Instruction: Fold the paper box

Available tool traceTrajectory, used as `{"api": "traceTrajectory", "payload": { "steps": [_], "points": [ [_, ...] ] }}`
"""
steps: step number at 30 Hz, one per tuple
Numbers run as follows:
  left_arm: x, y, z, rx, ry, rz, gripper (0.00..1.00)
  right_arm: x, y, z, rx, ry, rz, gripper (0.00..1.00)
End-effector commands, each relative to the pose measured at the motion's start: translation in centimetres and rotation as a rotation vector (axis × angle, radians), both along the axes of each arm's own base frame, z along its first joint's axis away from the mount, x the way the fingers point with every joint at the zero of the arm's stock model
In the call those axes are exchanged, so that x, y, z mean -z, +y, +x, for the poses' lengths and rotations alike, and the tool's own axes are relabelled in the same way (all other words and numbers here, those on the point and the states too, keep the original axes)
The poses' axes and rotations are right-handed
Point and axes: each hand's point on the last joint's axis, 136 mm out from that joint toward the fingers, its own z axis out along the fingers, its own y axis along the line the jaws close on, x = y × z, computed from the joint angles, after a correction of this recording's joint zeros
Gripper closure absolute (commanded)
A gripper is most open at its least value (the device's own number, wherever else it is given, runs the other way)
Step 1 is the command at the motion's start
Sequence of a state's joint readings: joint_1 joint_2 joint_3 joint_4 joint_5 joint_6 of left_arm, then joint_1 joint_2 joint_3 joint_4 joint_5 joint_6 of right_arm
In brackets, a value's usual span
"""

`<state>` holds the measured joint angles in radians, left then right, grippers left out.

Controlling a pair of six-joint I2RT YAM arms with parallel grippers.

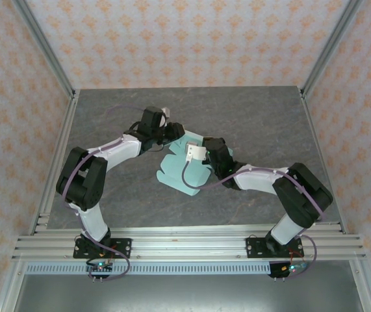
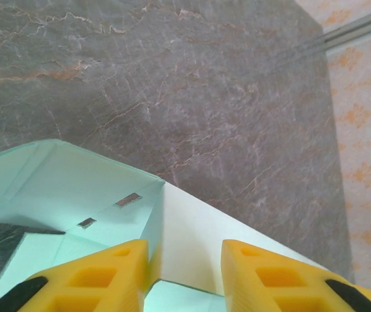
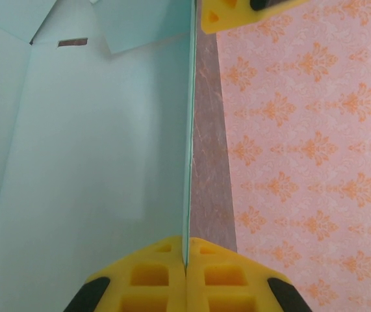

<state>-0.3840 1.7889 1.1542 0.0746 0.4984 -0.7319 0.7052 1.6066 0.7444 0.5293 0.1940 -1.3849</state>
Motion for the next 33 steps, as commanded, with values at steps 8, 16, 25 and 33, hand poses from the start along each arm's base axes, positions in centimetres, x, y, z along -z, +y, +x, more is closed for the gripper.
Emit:
{"api": "traceTrajectory", "payload": {
  "steps": [8, 16, 25, 33],
  "points": [
    [-2.9, -1.8, 0.1, -0.01, -0.039, -0.188, 0.73, 0.0, 1.6, -0.3, -0.056, -0.007, 0.03, 1.0],
    [-2.8, -1.3, -0.2, -0.037, -0.041, -0.188, 0.77, -0.2, 1.4, -0.2, -0.047, -0.013, 0.029, 1.0],
    [-3.6, 3.6, -1.6, -0.091, -0.126, 0.025, 0.53, -0.8, 0.3, -0.2, -0.027, -0.001, 0.026, 1.0],
    [-1.2, 7.2, -5.3, -0.093, -0.215, 0.208, 0.42, -0.6, -0.6, 0.3, -0.002, 0.147, 0.118, 1.0]
  ]
}}
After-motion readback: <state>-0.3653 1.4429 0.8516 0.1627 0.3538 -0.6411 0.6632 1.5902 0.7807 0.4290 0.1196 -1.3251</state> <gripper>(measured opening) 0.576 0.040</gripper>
